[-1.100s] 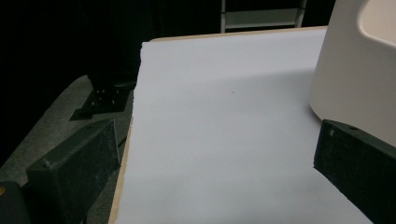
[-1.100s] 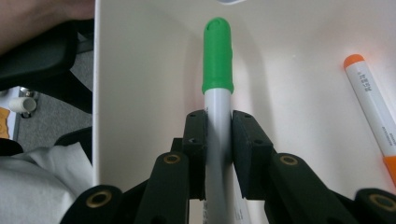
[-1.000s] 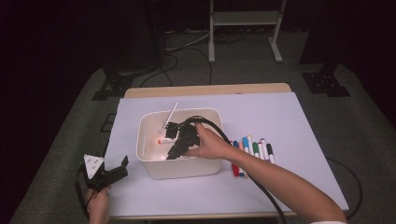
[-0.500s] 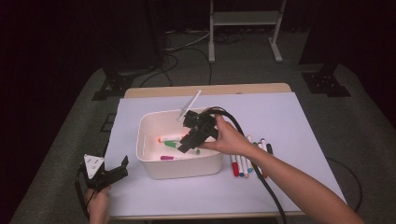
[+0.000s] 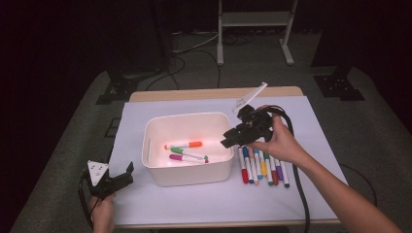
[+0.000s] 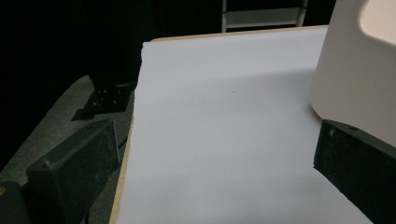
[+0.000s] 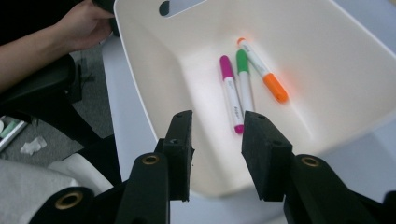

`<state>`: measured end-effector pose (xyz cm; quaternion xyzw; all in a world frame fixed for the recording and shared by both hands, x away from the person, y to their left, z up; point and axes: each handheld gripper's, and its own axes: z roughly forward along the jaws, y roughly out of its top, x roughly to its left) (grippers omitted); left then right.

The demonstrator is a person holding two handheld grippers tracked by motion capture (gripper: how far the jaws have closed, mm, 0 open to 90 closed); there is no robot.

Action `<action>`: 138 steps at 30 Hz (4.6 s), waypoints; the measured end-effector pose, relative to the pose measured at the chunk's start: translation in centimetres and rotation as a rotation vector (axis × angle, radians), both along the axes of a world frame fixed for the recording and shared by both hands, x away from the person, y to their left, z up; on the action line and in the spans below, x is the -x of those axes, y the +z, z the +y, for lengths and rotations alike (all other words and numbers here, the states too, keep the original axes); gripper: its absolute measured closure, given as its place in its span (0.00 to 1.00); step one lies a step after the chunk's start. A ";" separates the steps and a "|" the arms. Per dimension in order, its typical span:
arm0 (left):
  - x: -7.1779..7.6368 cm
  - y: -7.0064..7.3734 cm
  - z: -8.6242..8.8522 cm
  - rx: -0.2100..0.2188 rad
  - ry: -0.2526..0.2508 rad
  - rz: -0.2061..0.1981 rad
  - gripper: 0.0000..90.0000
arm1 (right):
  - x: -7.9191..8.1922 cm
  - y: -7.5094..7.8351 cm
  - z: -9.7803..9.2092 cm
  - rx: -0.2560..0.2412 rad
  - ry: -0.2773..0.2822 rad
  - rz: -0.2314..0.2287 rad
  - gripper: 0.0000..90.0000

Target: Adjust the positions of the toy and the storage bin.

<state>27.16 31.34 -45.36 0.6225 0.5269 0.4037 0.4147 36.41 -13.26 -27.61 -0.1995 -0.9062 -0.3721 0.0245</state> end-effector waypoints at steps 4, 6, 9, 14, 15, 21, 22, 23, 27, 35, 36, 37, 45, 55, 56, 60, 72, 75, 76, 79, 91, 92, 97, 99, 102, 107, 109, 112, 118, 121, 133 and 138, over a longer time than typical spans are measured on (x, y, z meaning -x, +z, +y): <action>0.0 0.0 0.0 -0.003 0.000 -0.001 0.00 | 0.3 -0.1 -2.7 -0.017 -0.055 0.004 0.68; 0.0 0.0 -0.1 -0.004 0.000 -0.001 0.00 | 0.3 -0.2 -3.7 -0.024 -0.071 0.010 0.68; 0.0 0.0 -0.1 -0.005 0.001 -0.003 0.00 | 0.4 -0.6 -5.1 -0.025 -0.098 0.009 0.67; 0.1 0.0 0.0 -0.008 0.000 -0.008 0.00 | 0.5 -1.9 -7.7 -0.018 -0.150 0.020 0.66; 0.1 0.0 0.0 -0.006 0.001 -0.008 0.00 | 0.5 -2.2 -8.1 -0.015 -0.163 0.032 0.66; 0.1 0.0 0.0 -0.009 0.004 -0.009 0.00 | 0.7 -4.0 -10.8 0.001 -0.225 0.052 0.65; 0.1 0.0 -0.1 -0.010 0.003 -0.012 0.00 | 0.7 -4.3 -11.2 0.002 -0.231 0.054 0.65; 0.1 0.0 -0.1 -0.011 0.003 -0.011 0.00 | 0.8 -4.5 -11.6 0.004 -0.244 0.058 0.64; 0.1 0.0 -0.1 -0.010 0.003 -0.013 0.00 | 0.8 -5.8 -13.1 0.000 -0.279 0.073 0.64; 0.2 0.0 -0.1 -0.019 0.002 -0.015 0.00 | 0.6 -8.7 -15.0 0.002 -0.343 0.112 0.64; 0.2 0.0 -0.2 -0.018 0.002 -0.016 0.00 | 0.6 -9.1 -15.2 -0.002 -0.350 0.120 0.64; 0.2 0.0 -0.1 -0.019 0.000 -0.014 0.00 | 0.6 -9.4 -15.4 0.000 -0.357 0.126 0.64; 0.2 0.0 -0.2 -0.018 -0.003 -0.021 0.00 | 0.5 -11.9 -15.9 0.037 -0.392 0.141 0.63; 0.2 0.0 -0.2 -0.018 -0.003 -0.021 0.00 | 0.8 -13.6 -16.9 0.061 -0.450 0.134 0.63; 0.2 0.0 -0.2 -0.017 -0.004 -0.021 0.00 | 0.8 -13.7 -17.0 0.064 -0.451 0.131 0.63; 0.2 -0.1 -0.2 -0.017 -0.003 -0.021 0.00 | 0.9 -14.5 -17.0 0.078 -0.475 0.128 0.63; 0.2 0.0 -0.1 -0.015 -0.005 -0.022 0.00 | 1.0 -15.9 -16.7 0.147 -0.526 0.108 0.63; 0.2 0.0 -0.1 -0.016 -0.006 -0.023 0.00 | 1.2 -16.0 -17.2 0.157 -0.538 0.099 0.65; 0.2 0.0 -0.1 -0.016 -0.006 -0.023 0.00 | 1.2 -16.0 -17.4 0.158 -0.544 0.099 0.67; 0.2 0.0 -0.1 -0.017 -0.006 -0.023 0.00 | 1.4 -16.0 -17.8 0.161 -0.561 0.096 0.72; 0.2 0.0 -0.1 -0.015 -0.009 -0.024 0.00 | 1.5 -16.0 -18.1 0.183 -0.590 0.082 0.84; 0.3 0.0 -0.1 -0.015 -0.009 -0.024 0.00 | 1.5 -16.0 -18.1 0.183 -0.593 0.083 0.84; 0.2 0.0 -0.1 -0.017 -0.009 -0.023 0.00 | 1.5 -15.9 -18.4 0.175 -0.602 0.102 0.84; 0.2 0.0 -0.1 -0.015 -0.008 -0.022 0.00 | 1.6 -15.8 -18.7 0.159 -0.598 0.115 0.84; 0.2 0.0 -0.1 -0.015 -0.007 -0.021 0.00 | 1.9 -15.2 -19.0 0.125 -0.591 0.134 0.84; 0.2 -0.1 -0.1 -0.015 -0.006 -0.021 0.00 | 2.5 -13.8 -19.1 0.074 -0.560 0.160 0.84; 0.2 -0.1 -0.1 -0.015 -0.006 -0.021 0.00 | 2.7 -13.1 -18.9 0.059 -0.544 0.168 0.84; 0.2 0.0 -0.2 -0.017 -0.008 -0.020 0.00 | 3.0 -12.0 -18.6 0.036 -0.526 0.172 0.84; 0.2 -0.1 -0.2 -0.016 -0.006 -0.020 0.00 | 3.5 -9.2 -17.2 -0.010 -0.458 0.143 0.84; 0.2 -0.1 -0.1 -0.014 -0.006 -0.020 0.00 | 3.5 -7.6 -16.0 -0.023 -0.417 0.127 0.84; 0.2 0.0 -0.1 -0.013 -0.008 -0.017 0.00 | 4.0 -2.4 -10.9 -0.043 -0.258 0.064 0.84; 0.2 0.0 -0.1 -0.013 -0.008 -0.020 0.00 | 4.2 -0.9 -8.8 -0.040 -0.198 0.052 0.84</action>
